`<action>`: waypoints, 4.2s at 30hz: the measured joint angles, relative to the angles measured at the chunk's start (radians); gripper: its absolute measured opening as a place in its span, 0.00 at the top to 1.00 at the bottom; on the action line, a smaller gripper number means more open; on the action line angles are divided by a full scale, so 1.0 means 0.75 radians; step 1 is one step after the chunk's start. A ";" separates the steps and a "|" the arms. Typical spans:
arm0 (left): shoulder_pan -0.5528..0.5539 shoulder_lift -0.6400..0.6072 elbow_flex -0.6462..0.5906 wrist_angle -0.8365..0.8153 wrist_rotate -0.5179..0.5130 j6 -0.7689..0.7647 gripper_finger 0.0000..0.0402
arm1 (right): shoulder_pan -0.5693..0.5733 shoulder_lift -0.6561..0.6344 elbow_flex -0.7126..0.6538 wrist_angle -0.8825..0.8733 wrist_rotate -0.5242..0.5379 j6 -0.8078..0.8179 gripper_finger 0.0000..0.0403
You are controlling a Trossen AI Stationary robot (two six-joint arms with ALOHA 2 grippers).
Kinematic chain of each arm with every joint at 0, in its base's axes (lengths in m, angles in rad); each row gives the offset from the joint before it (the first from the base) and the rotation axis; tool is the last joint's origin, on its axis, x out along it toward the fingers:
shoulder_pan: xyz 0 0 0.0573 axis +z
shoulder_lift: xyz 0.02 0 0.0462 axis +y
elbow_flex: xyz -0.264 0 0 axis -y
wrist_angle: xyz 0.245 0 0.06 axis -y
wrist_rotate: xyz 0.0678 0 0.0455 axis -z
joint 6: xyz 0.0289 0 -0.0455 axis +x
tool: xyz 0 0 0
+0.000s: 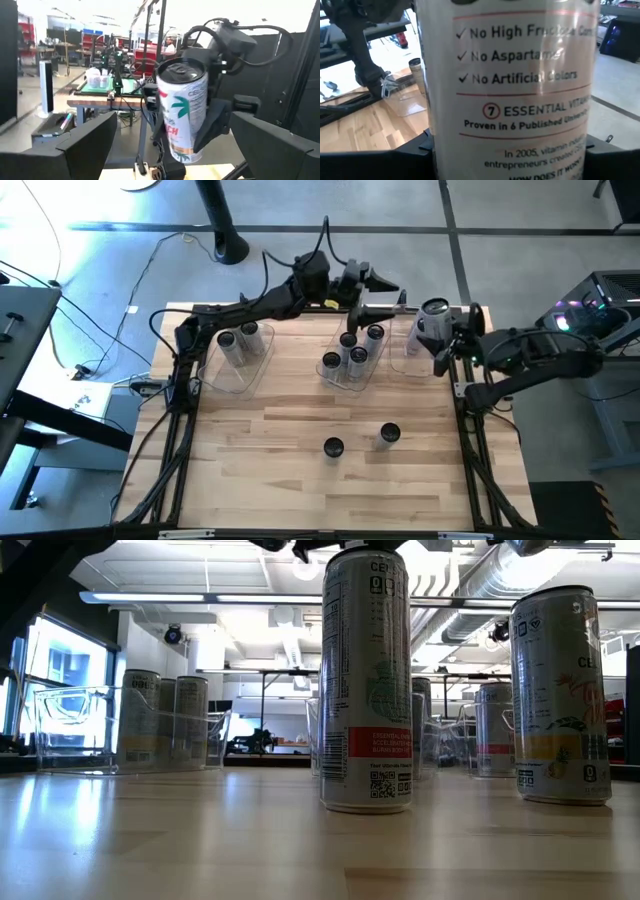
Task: Sort soda cans
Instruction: Put the white-pink soda can into the top right transparent bin
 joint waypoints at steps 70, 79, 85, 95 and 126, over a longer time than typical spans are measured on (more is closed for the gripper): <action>0.026 0.058 0.003 -0.013 -0.002 0.179 0.40 | -0.536 0.157 -0.090 0.442 -0.552 -0.263 0.30; 0.026 0.058 0.002 0.013 -0.036 0.169 0.40 | -0.536 0.157 -0.009 0.323 -0.539 -0.302 0.29; 0.028 0.058 0.001 0.020 -0.045 0.160 0.40 | -0.536 0.157 -0.008 0.333 -0.544 -0.307 0.29; 0.035 0.057 -0.001 0.049 -0.059 0.135 0.40 | -0.538 0.171 -0.004 0.385 -0.528 -0.442 0.28; 0.028 0.101 0.000 -0.071 -0.149 0.313 0.40 | -0.503 0.216 0.636 -0.196 -0.490 -0.365 0.02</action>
